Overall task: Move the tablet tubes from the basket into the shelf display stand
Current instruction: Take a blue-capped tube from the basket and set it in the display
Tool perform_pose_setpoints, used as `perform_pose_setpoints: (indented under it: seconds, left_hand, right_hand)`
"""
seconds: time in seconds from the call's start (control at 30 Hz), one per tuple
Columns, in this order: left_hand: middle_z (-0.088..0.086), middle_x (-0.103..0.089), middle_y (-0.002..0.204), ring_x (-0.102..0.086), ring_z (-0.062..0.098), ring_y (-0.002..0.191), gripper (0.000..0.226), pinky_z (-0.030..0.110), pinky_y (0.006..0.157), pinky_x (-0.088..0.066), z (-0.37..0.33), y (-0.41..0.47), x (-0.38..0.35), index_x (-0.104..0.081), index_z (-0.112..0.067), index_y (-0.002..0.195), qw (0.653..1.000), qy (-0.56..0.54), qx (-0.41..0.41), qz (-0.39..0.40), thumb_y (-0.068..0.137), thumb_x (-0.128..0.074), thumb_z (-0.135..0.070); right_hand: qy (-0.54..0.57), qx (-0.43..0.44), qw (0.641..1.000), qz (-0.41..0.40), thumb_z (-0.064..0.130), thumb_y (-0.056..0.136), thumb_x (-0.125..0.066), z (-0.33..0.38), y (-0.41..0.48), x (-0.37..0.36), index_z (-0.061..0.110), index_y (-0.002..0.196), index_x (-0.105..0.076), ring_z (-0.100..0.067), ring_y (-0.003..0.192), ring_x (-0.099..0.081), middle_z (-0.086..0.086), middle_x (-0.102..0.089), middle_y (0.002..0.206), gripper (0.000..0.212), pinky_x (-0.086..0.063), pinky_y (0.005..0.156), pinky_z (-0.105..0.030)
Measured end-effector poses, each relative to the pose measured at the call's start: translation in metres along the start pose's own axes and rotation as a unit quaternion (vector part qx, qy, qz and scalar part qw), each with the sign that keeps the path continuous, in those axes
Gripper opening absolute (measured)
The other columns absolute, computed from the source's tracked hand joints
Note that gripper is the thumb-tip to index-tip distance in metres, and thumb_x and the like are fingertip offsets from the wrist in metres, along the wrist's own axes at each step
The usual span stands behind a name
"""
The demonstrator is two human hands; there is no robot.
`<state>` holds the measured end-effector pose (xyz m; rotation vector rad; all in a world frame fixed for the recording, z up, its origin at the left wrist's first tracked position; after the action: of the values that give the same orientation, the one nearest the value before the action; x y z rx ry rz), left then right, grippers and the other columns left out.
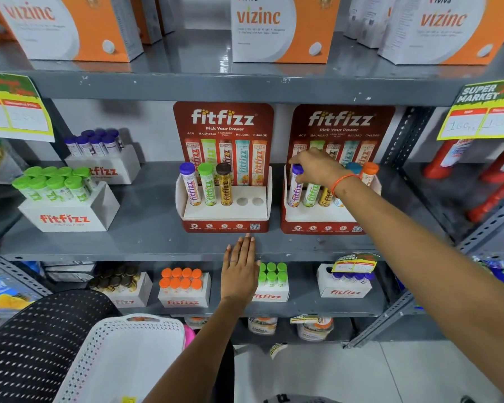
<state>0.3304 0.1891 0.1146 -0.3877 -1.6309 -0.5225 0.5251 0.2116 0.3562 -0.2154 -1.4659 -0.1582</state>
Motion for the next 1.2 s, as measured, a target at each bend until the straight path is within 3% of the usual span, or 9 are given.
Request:
perform_pose_setpoints:
  seconds: [0.13,0.2,0.3,0.53,0.7,0.77,1.0,1.1,1.2]
  left_hand:
    - [0.004,-0.018,0.156,-0.01,0.021,0.143,0.064,0.039,0.115,0.004,0.0,0.002,0.008,-0.013,-0.015,0.148,0.998,-0.058,-0.002,-0.018,0.093,0.0,-0.046]
    - [0.009,-0.034,0.15,-0.026,0.023,0.139,0.064,0.039,0.115,-0.007,0.002,0.001,0.019,-0.028,-0.009,0.144,0.992,-0.113,0.007,-0.052,0.094,-0.009,-0.045]
    - [0.016,-0.05,0.137,-0.043,0.028,0.129,0.057,0.044,0.111,-0.023,0.02,-0.019,0.029,-0.045,-0.002,0.133,0.979,-0.148,0.063,-0.124,0.093,-0.025,-0.037]
    - [0.023,-0.056,0.128,-0.052,0.035,0.119,0.052,0.05,0.101,-0.037,0.116,-0.159,-0.014,-0.05,0.004,0.127,0.935,-0.141,0.303,-0.116,0.091,-0.037,-0.032]
    - [0.024,-0.055,0.13,-0.052,0.037,0.119,0.056,0.052,0.102,-0.039,0.156,-0.291,-0.058,-0.051,0.004,0.126,0.861,-0.123,0.493,-0.027,0.091,-0.03,-0.035]
    - [0.025,-0.051,0.133,-0.049,0.037,0.123,0.058,0.052,0.102,-0.038,0.162,-0.331,-0.071,-0.048,0.005,0.128,0.826,-0.121,0.551,0.003,0.09,-0.028,-0.034]
    - [0.014,-0.012,0.156,-0.011,0.026,0.143,0.055,0.04,0.115,-0.008,0.168,-0.396,-0.097,-0.011,-0.003,0.146,0.764,-0.12,0.631,0.053,0.096,-0.03,-0.01]
    - [0.016,-0.016,0.155,-0.014,0.027,0.142,0.055,0.039,0.114,-0.016,0.167,-0.398,-0.103,-0.013,-0.001,0.145,0.759,-0.119,0.637,0.054,0.092,-0.024,-0.011]
    - [0.02,-0.033,0.148,-0.031,0.031,0.136,0.06,0.044,0.107,-0.032,0.166,-0.395,-0.107,-0.028,0.003,0.14,0.758,-0.115,0.641,0.037,0.084,-0.017,-0.015]
  right_hand:
    - [-0.025,0.025,0.99,-0.14,0.027,0.082,-0.065,0.026,-0.014,-0.009,0.003,0.123,-0.052,-0.036,0.109,-0.058,-0.021,-0.064,0.118,0.049,-0.043,0.102,-0.044]
    - [0.082,0.064,0.971,-0.216,0.025,0.083,-0.063,0.053,-0.03,-0.026,0.003,0.118,-0.058,-0.035,0.106,-0.06,-0.019,-0.066,0.114,0.042,-0.047,0.096,-0.041]
    - [0.217,0.125,0.944,-0.217,0.02,0.082,-0.062,0.101,-0.049,-0.079,0.004,0.117,-0.061,-0.036,0.107,-0.059,-0.018,-0.066,0.114,0.039,-0.051,0.093,-0.041]
    - [0.291,0.23,0.929,-0.01,0.016,0.079,-0.057,0.229,-0.089,-0.232,0.004,0.105,-0.065,-0.037,0.102,-0.061,-0.018,-0.068,0.105,0.03,-0.05,0.091,-0.043]
    - [0.181,0.307,0.9,0.251,0.017,0.087,-0.058,0.301,-0.144,-0.333,0.003,0.123,-0.056,-0.032,0.125,-0.048,-0.018,-0.058,0.129,0.039,-0.033,0.107,-0.036]
    - [0.119,0.333,0.884,0.307,0.021,0.087,-0.059,0.319,-0.166,-0.362,0.004,0.125,-0.052,-0.036,0.124,-0.046,-0.021,-0.054,0.129,0.043,-0.036,0.105,-0.039]
    - [0.04,0.473,0.831,0.29,0.003,0.085,-0.049,0.385,-0.227,-0.407,0.0,0.122,-0.052,-0.038,0.12,-0.044,-0.023,-0.052,0.127,0.037,-0.035,0.104,-0.043]
    - [0.056,0.526,0.801,0.281,-0.01,0.076,-0.055,0.413,-0.241,-0.425,-0.006,0.102,-0.064,-0.045,0.102,-0.058,-0.03,-0.062,0.107,0.028,-0.051,0.089,-0.045]
    - [0.025,0.549,0.778,0.306,0.002,0.089,-0.045,0.426,-0.242,-0.436,-0.005,0.116,-0.058,-0.042,0.115,-0.052,-0.029,-0.055,0.124,0.031,-0.043,0.098,-0.045]
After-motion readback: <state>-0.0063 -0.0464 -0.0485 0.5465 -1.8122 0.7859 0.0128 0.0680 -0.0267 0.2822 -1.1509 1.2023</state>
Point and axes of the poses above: each hand's wrist, its own y-axis towards the middle knuckle, its own x-axis out of the back of the hand, z = x × y, the point moved 1 cm from there along y, towards the middle knuckle
